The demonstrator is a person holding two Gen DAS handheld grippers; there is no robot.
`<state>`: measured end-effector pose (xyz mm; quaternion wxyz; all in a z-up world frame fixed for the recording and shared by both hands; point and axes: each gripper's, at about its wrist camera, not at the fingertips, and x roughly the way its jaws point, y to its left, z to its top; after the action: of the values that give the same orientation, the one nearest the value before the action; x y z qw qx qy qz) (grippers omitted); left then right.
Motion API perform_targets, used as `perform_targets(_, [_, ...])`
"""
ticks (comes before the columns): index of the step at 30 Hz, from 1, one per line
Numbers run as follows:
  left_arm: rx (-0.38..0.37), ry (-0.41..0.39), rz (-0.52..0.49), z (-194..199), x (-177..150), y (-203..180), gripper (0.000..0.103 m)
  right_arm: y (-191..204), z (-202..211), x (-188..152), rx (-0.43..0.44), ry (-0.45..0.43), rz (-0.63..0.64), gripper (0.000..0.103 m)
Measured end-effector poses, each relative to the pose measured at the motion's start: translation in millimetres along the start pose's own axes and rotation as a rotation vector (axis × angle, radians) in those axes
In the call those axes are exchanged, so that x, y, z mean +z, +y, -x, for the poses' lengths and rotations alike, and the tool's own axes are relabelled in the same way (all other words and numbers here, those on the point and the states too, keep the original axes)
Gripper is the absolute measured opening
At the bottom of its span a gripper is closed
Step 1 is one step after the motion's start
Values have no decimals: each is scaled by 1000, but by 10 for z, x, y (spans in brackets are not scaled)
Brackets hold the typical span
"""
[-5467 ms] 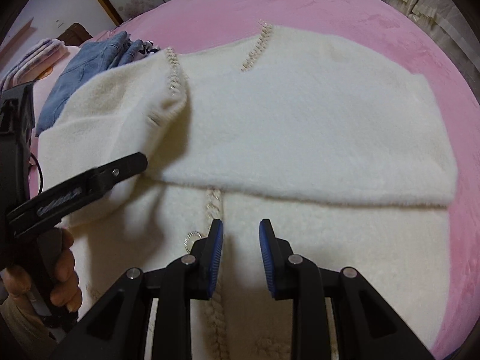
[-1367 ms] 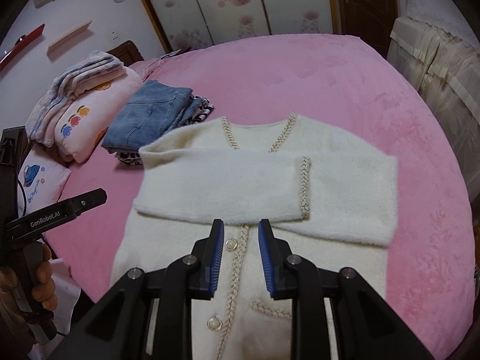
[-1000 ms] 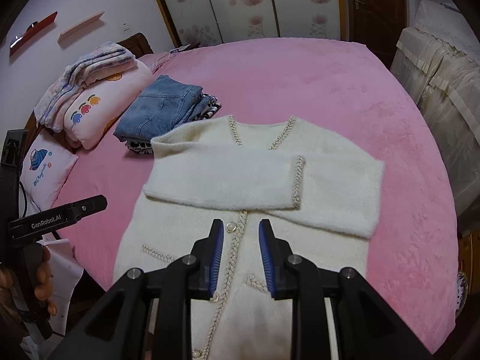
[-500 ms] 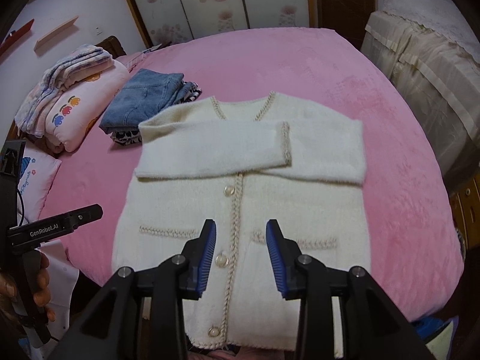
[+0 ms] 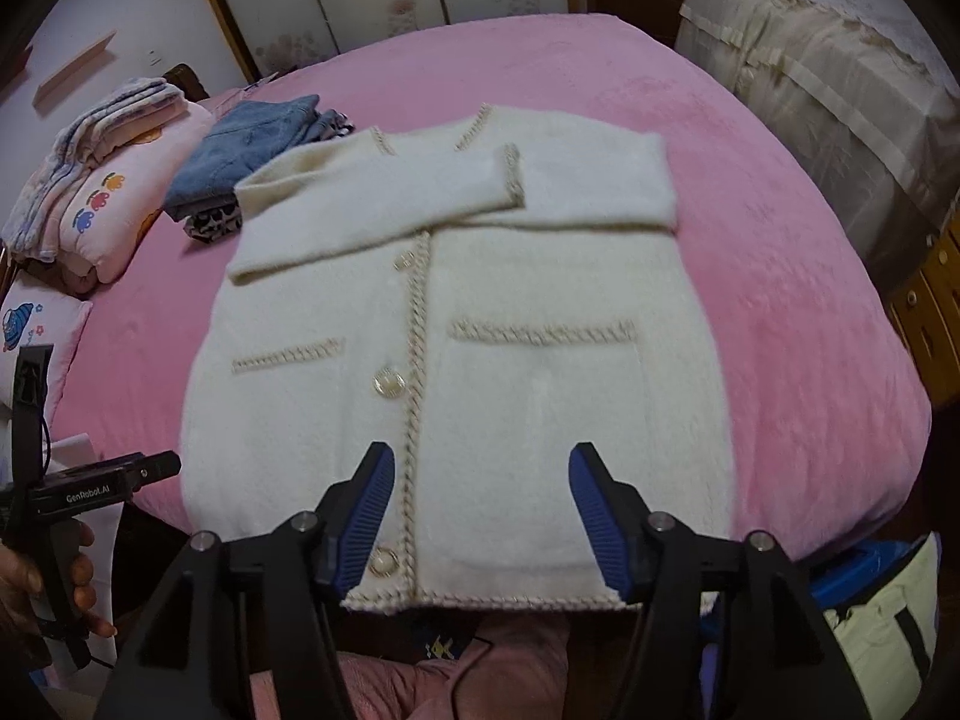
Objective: Fold large clothes
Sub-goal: 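Release the cardigan and pull both tools back from it, then move both tools to the braided hem and close on it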
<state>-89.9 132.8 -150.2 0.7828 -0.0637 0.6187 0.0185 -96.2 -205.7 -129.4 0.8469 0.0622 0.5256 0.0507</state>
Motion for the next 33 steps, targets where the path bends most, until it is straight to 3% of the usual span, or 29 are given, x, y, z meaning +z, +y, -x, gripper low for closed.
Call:
perform_targets(10, [3, 25, 75, -485, -437, 516, 77, -703, -366, -517, -55, 63, -78, 63])
perform_targets(19, [-36, 6, 87, -735, -619, 625, 77, -1230, -637, -744, -90, 87, -94, 63])
perform_targets(33, [-144, -66, 81, -851, -830, 885, 79, -1313, -1014, -937, 5, 79, -22, 63])
